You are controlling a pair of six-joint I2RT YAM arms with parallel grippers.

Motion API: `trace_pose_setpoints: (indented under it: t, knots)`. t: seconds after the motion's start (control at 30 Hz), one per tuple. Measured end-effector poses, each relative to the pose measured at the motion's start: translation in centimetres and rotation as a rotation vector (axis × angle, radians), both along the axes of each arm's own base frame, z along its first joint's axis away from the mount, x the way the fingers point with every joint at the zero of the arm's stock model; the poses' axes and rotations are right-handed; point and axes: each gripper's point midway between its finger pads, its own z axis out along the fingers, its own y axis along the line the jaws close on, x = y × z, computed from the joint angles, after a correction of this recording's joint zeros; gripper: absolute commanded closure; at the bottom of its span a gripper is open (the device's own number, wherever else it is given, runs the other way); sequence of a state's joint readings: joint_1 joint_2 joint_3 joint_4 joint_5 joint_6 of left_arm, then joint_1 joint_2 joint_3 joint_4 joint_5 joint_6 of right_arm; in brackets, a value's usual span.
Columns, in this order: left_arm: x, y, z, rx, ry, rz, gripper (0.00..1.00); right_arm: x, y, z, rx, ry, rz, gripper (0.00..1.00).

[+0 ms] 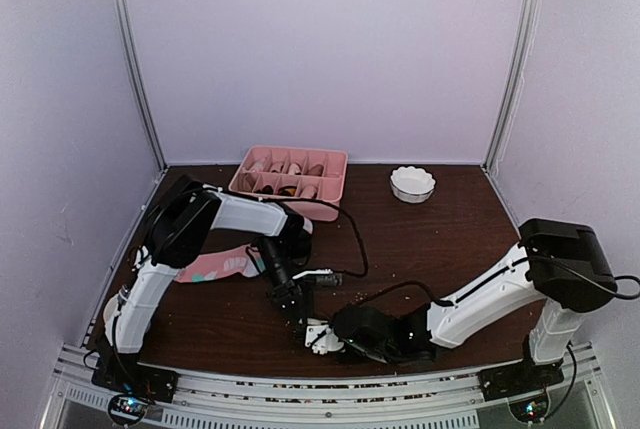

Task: Roll the socks
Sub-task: Pick up the sock from the center of the board, then pass from the right arm to the left

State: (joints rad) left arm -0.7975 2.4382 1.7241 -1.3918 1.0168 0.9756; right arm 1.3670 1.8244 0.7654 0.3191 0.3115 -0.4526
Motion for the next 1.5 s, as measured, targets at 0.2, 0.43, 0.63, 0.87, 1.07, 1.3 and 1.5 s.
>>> trace_pose_setpoints:
  t: [0.2,0.43,0.63,0.87,1.07,1.3,1.5]
  knots:
    - [0.5,0.4,1.1,-0.035,-0.016,-0.001,0.02,1.0,0.0,0.2,0.001,0.07,-0.071,1.0]
    - [6.5,3.0,8.7,-0.151,-0.394,0.182,0.02,1.8,-0.7,2.2,0.061,0.218,-0.174,1.0]
    - [13.4,7.0,22.3,-0.269,-1.038,0.477,0.02,2.7,-0.2,7.6,0.292,0.404,-0.225,1.0]
    - [11.8,7.8,18.6,-0.222,-1.043,0.381,0.12,3.8,2.3,12.6,0.497,0.63,-0.215,1.0]
    - [4.1,6.0,17.5,-0.312,-1.053,0.104,0.17,3.8,2.9,14.4,0.598,0.847,-0.229,1.0]
    - [3.4,5.8,17.8,-0.32,-1.16,0.013,0.31,3.4,4.5,17.0,0.677,1.066,-0.226,1.0]
    - [4.1,5.1,17.7,-0.293,-1.258,-0.015,0.34,2.7,5.6,15.8,0.642,1.212,-0.262,1.0]
